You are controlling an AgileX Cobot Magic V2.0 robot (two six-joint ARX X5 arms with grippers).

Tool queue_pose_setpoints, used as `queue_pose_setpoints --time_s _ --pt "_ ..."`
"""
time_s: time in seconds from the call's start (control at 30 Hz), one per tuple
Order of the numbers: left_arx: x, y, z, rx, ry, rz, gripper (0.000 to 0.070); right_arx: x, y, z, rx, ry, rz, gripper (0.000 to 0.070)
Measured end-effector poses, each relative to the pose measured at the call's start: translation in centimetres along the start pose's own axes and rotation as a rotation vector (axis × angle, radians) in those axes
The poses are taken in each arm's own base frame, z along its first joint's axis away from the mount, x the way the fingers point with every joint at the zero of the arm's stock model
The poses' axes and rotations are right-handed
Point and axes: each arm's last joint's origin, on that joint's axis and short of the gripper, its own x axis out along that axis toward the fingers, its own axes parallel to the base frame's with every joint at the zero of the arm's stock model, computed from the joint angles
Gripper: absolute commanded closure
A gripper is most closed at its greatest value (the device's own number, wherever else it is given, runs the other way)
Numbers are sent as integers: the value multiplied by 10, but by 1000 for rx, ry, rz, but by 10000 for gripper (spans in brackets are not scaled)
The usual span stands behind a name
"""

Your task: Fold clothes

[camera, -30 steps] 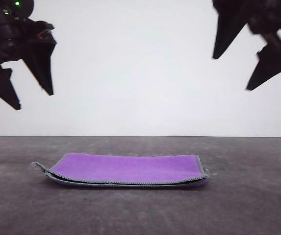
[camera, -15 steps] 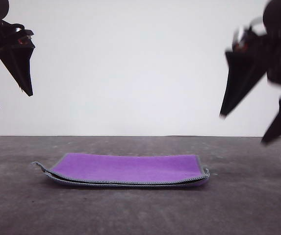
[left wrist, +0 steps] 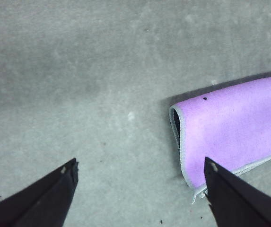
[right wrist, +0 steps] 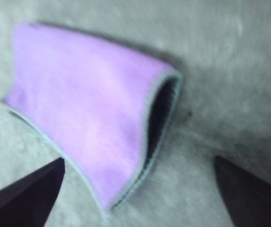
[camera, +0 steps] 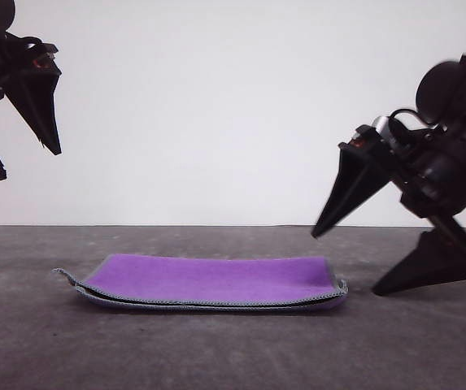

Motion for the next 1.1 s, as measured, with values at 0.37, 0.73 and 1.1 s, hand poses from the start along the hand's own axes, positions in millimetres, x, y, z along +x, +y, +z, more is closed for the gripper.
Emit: queue_pose_setpoints --time_s 0.37,0.73,1.1 --pt "0 0 0 0 1 -1 184 21 10 0 -2 28 80 402" --pt "0 0 0 -1 1 -1 184 24 16 3 -9 5 105 700" --pt "0 0 -1 -6 6 -2 184 45 56 8 -89 -34 268 700"
